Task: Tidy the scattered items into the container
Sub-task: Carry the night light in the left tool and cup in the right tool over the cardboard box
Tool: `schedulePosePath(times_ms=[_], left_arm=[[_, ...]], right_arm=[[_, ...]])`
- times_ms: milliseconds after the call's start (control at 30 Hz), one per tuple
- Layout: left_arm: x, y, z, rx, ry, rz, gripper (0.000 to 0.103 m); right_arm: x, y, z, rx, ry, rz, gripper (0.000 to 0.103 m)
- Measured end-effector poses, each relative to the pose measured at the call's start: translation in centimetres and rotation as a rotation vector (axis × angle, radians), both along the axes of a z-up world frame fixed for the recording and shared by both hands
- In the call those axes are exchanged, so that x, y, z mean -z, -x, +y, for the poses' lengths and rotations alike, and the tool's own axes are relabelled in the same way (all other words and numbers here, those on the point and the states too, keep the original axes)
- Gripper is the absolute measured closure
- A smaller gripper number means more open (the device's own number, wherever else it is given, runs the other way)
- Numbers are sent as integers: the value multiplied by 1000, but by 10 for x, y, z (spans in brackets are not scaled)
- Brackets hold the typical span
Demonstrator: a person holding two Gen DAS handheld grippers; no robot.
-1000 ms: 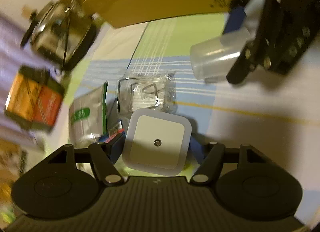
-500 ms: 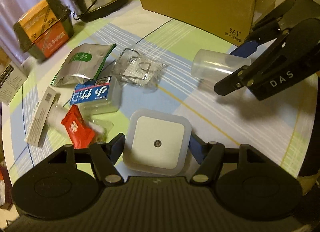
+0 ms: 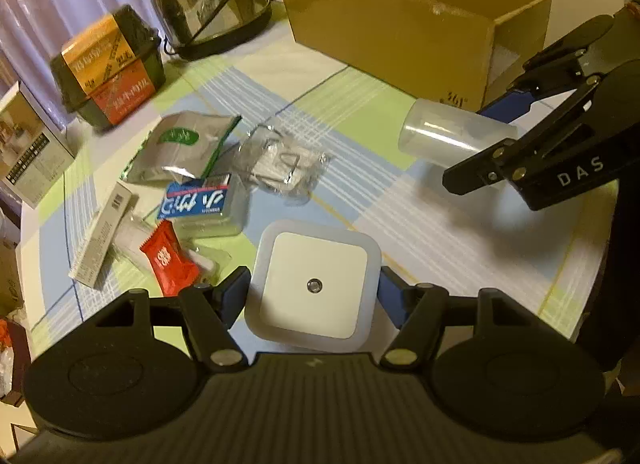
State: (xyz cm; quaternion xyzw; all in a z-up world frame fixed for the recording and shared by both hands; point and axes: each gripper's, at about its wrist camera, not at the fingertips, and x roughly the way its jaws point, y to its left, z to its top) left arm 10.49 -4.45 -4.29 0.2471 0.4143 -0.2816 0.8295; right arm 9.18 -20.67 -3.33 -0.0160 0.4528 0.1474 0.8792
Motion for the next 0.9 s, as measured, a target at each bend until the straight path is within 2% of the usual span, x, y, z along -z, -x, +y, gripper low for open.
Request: schedulePosePath(times_ms=[533,900], left_arm=[[-47,19,-22,-3,17,-77,39],[-78,24,-52,31,40,-120,39]], right_arm=[[-55,22,-22,28,3,-116,48],[-94,34,-53,79,2,-190,48]])
